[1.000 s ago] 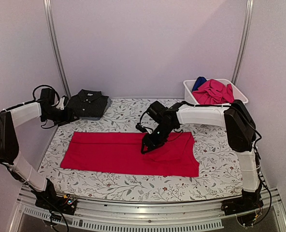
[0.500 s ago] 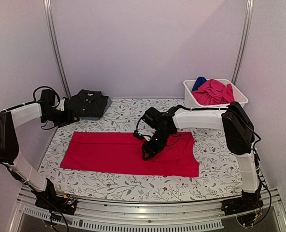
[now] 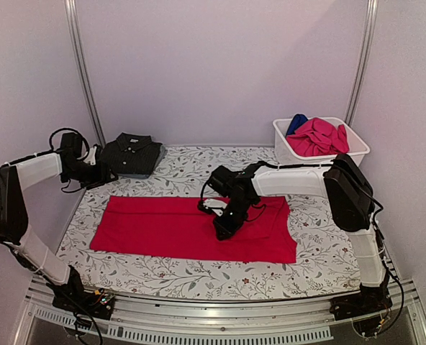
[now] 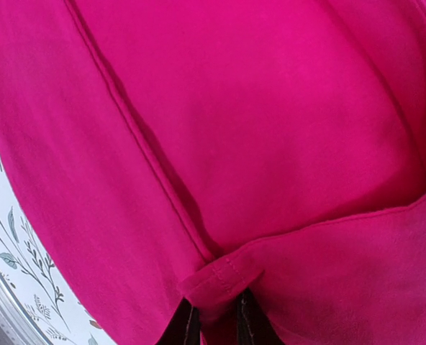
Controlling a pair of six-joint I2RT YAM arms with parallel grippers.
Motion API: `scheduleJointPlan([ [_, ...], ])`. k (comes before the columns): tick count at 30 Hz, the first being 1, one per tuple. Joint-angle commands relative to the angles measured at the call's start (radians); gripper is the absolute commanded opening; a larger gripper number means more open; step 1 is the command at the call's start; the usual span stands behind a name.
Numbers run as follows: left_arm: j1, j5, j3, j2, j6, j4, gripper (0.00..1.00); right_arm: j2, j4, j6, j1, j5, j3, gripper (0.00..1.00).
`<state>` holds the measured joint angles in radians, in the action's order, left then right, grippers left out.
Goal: Fold and stack the mixed laundry pile
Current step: Adjust the rectangle-folded T-shirt at the center of the board.
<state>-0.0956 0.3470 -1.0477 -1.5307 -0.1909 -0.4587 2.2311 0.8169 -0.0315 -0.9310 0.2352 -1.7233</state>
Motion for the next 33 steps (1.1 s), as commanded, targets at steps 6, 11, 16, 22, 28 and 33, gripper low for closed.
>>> scheduleJointPlan([
  [6, 0.008, -0.005, 0.002, 0.025, 0.007, -0.004, 0.66, -0.076, 0.053, -0.027, -0.013, -0.017, 0.023, 0.06],
  [11, 0.008, -0.014, 0.0, 0.031, 0.001, -0.017, 0.66, -0.13, 0.059, -0.04, -0.012, 0.018, 0.063, 0.04],
  [16, 0.008, -0.055, -0.011, 0.017, -0.012, -0.064, 0.65, -0.165, 0.059, -0.047, -0.012, 0.064, 0.108, 0.01],
  [22, 0.008, -0.095, -0.029, -0.006, -0.021, -0.129, 0.63, -0.16, 0.08, -0.044, -0.013, 0.096, 0.156, 0.01],
  [28, 0.011, -0.067, -0.03, -0.024, -0.044, -0.161, 0.62, -0.179, 0.071, -0.021, -0.009, 0.081, 0.196, 0.39],
  [33, 0.027, -0.045, -0.031, -0.06, -0.04, -0.156, 0.58, -0.171, 0.034, 0.027, 0.029, 0.125, 0.07, 0.48],
])
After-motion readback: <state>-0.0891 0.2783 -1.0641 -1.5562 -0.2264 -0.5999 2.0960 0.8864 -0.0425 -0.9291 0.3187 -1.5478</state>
